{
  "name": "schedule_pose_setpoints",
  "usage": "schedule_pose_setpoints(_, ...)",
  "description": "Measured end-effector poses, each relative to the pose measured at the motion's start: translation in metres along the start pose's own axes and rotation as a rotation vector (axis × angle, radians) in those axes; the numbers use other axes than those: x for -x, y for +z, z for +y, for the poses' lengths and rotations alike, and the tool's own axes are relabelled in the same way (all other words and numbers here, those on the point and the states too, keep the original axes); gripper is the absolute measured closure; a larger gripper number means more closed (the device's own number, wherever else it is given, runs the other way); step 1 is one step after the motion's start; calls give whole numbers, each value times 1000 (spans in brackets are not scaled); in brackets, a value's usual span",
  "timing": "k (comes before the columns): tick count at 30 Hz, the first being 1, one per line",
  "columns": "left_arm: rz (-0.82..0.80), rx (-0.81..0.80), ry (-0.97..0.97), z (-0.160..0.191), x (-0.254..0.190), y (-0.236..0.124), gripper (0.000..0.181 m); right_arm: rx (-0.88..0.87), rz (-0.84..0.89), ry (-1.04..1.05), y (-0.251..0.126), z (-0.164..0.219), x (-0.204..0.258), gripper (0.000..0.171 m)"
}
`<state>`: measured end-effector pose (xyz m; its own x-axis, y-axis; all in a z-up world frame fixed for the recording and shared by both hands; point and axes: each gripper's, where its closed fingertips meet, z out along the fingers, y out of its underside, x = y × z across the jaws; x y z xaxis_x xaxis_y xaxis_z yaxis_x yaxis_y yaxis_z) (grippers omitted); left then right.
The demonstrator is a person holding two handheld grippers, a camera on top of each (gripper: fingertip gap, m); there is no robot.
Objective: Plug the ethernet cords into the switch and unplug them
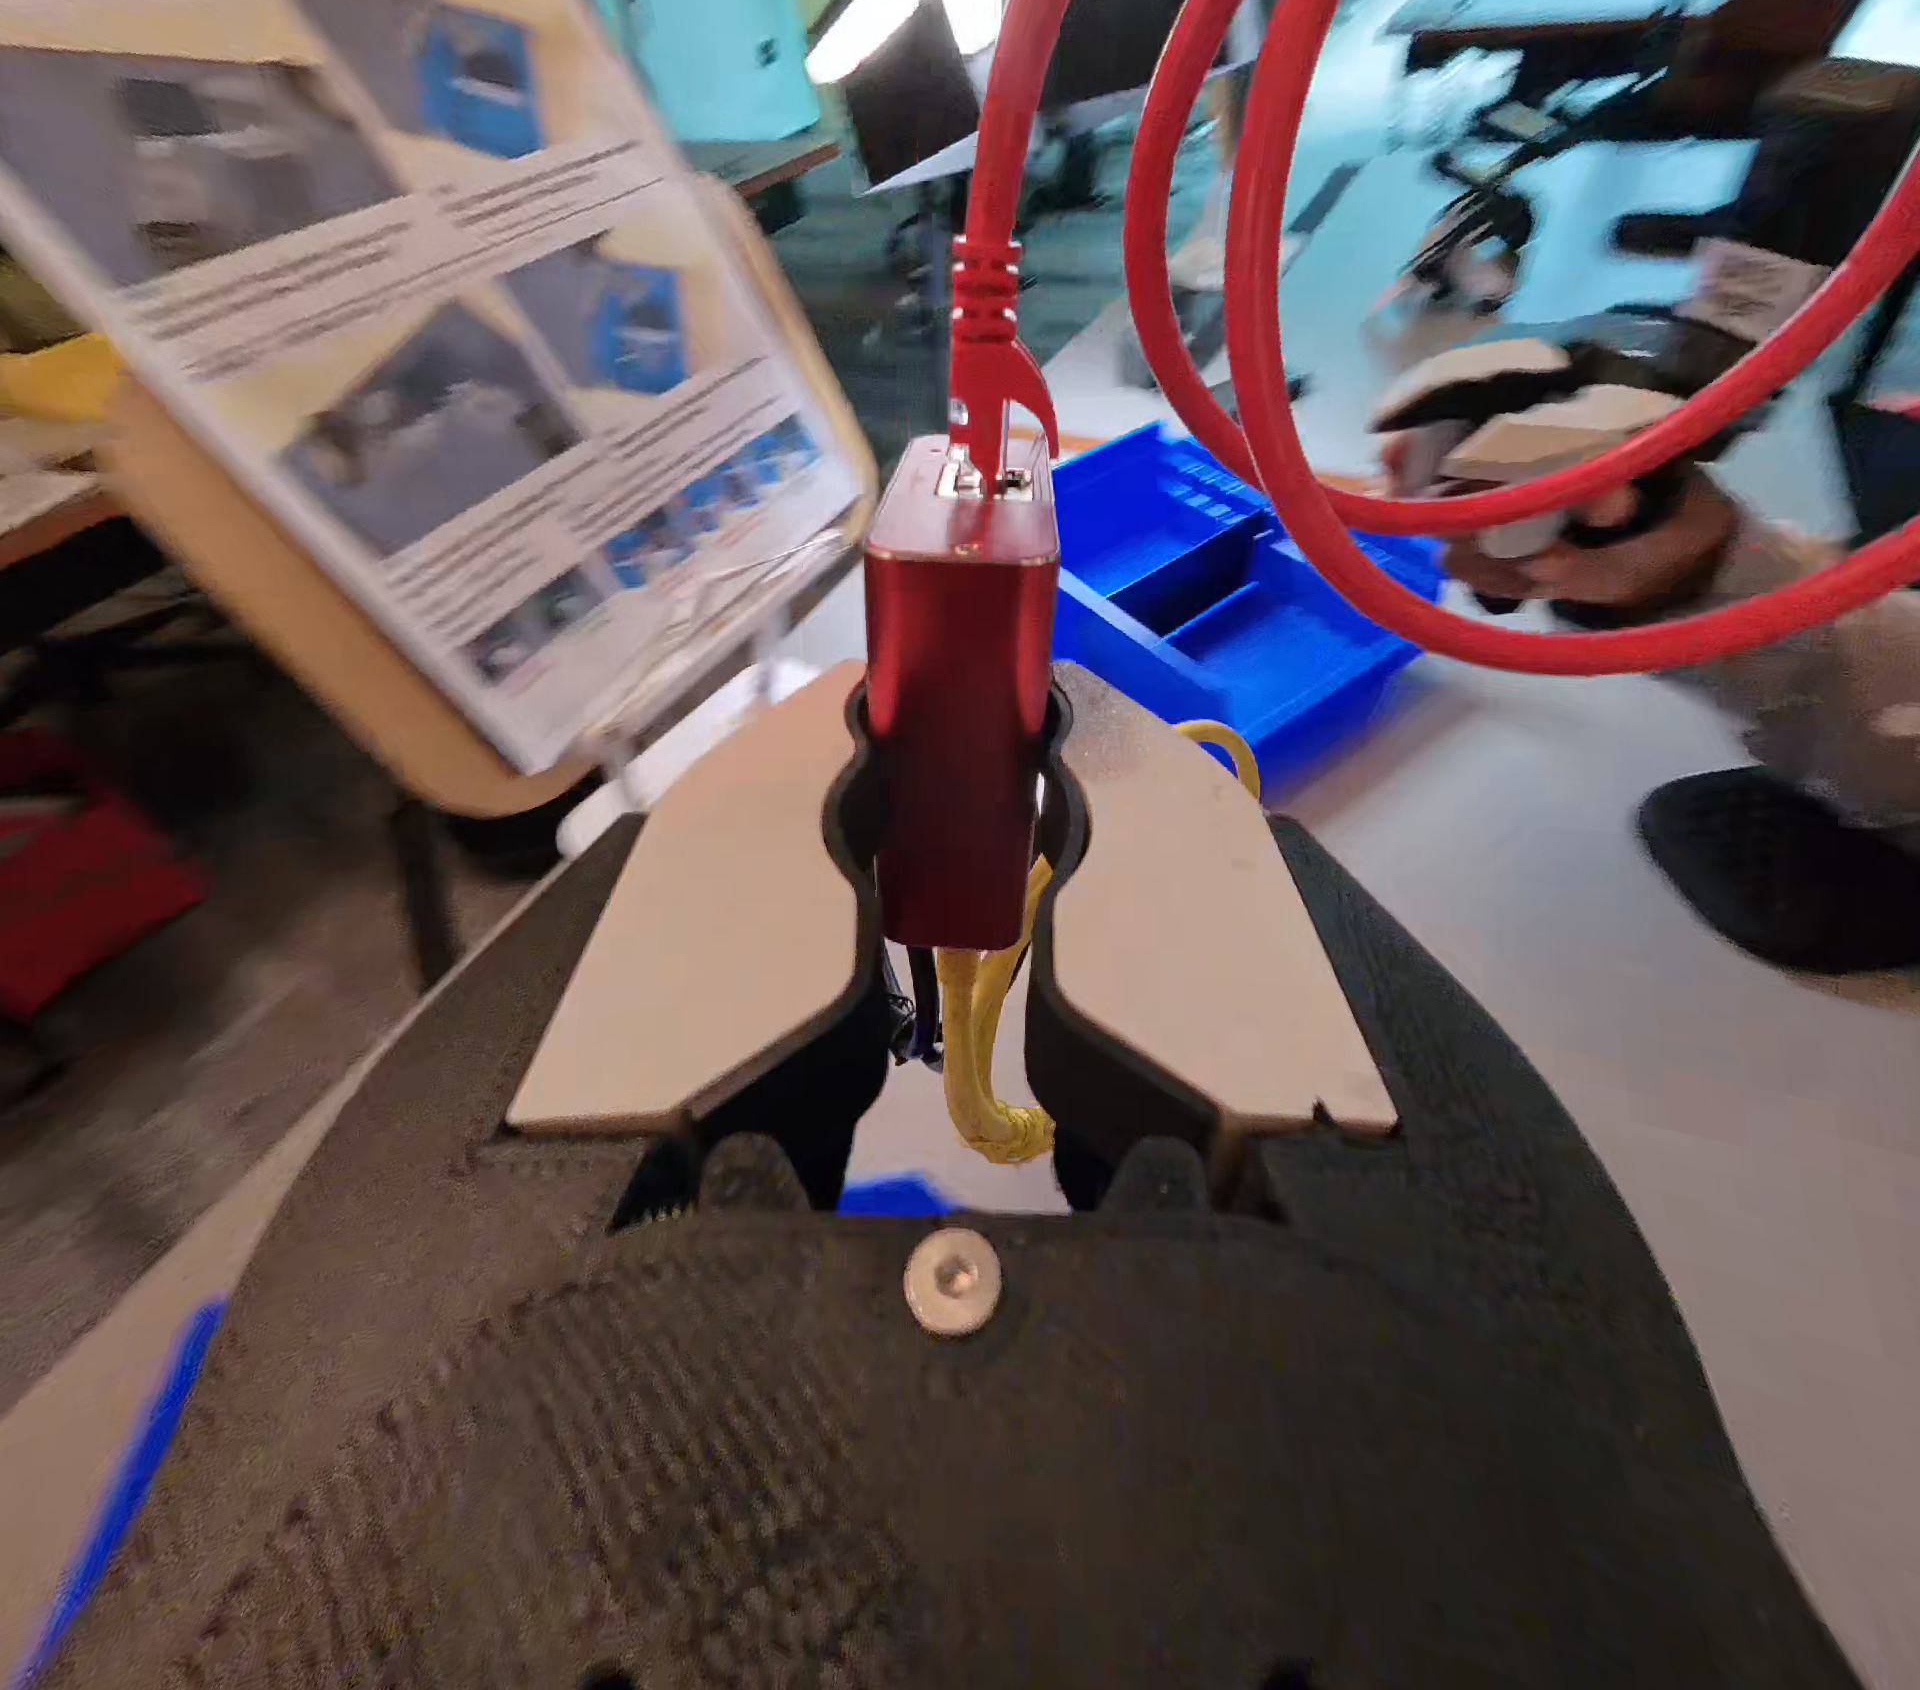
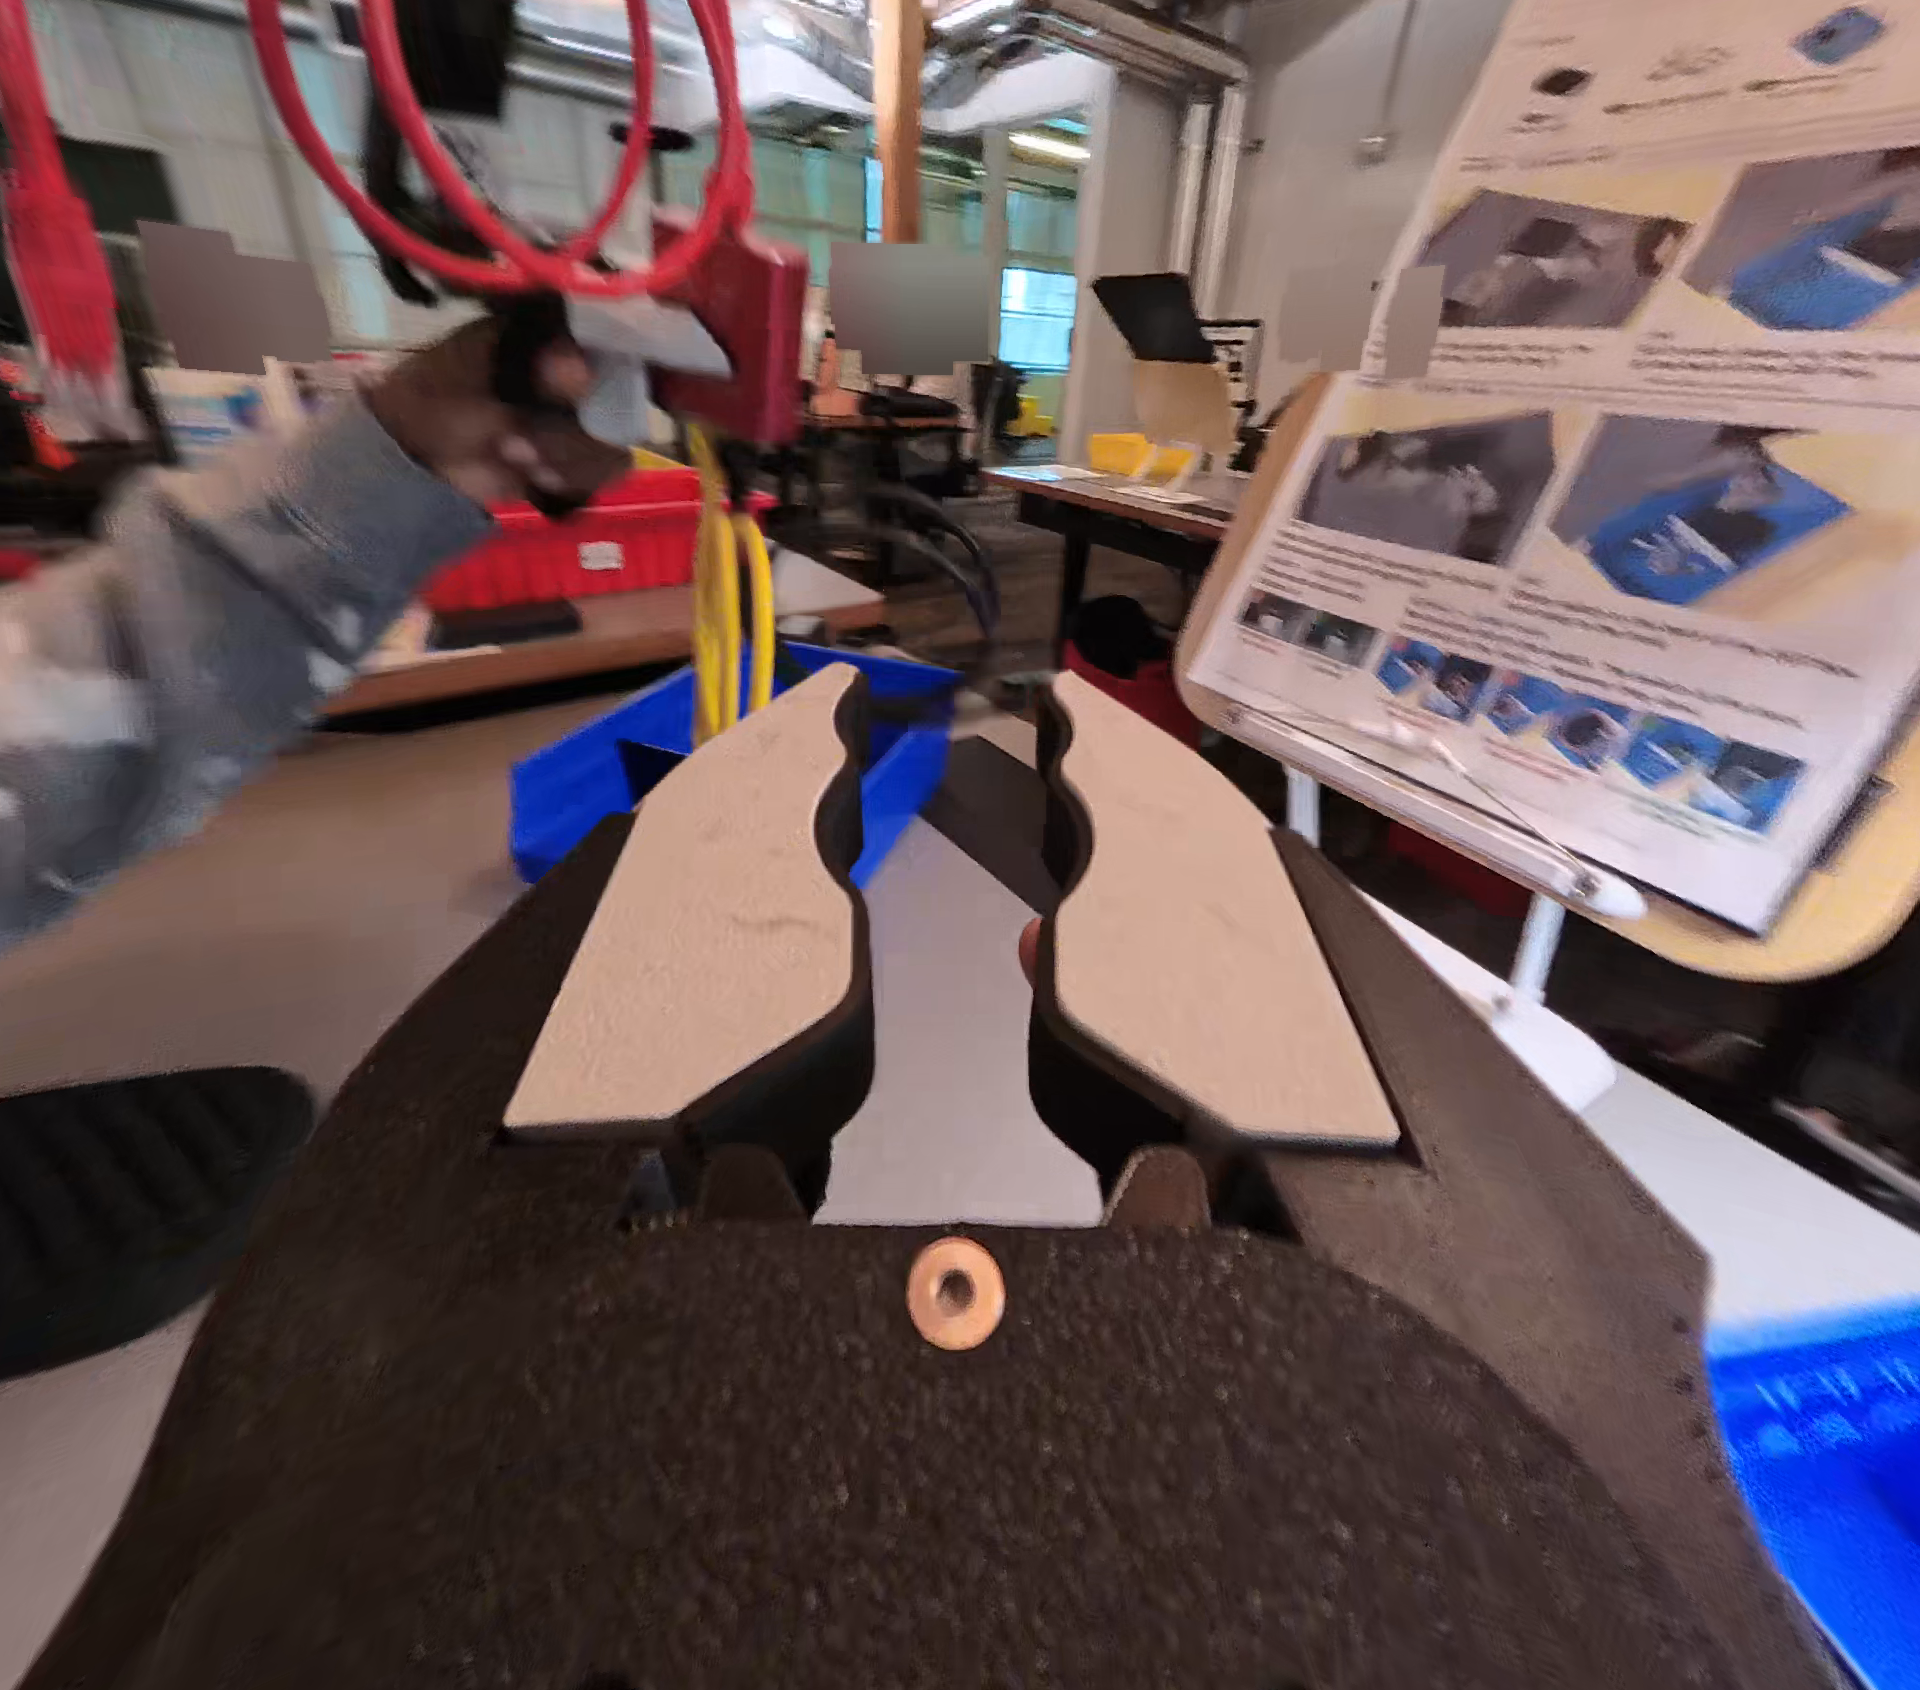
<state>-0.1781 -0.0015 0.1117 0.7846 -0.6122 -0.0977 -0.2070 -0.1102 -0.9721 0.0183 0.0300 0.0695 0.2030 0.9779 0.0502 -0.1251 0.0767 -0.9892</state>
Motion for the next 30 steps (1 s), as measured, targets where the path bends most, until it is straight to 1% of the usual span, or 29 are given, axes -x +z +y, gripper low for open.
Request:
schedule_pose_setpoints(1,50,-29,-23,3,-16,11,154,-1,-51,13,3,-7,6,140)
schedule_pose_setpoints(3,149,-71,-62,13,-47,33,154,27,-135,21,8,-6,18,135)
schedule_pose_setpoints(5,252,-86,-78,26,-78,53,154,99,-197,3,12,11,29,129)
schedule_pose_setpoints(7,349,-67,-92,41,-104,72,153,169,-242,-49,13,33,38,128)
schedule_pose_setpoints(10,476,8,-84,65,-135,94,154,217,-310,-57,12,50,48,127)
schedule_pose_setpoints(12,522,99,-67,82,-150,104,154,230,-368,-27,13,56,56,126)
schedule_pose_setpoints(14,557,161,-30,96,-163,107,154,276,-417,-37,14,68,64,130)
schedule_pose_setpoints(16,564,211,-4,105,-168,108,154,294,-450,-80,14,78,72,143)
schedule_pose_setpoints(20,545,207,5,106,-167,105,154,286,-452,-45,16,77,74,144)
schedule_pose_setpoints(23,541,135,13,96,-167,102,153,213,-454,-19,17,66,77,144)
schedule_pose_setpoints(25,543,86,-15,90,-165,99,153,169,-446,2,18,60,75,145)
schedule_pose_setpoints(28,566,55,-76,89,-160,96,145,106,-426,40,16,51,69,145)
schedule_pose_setpoints(30,564,45,-80,92,-157,98,143,34,-424,71,13,40,65,145)
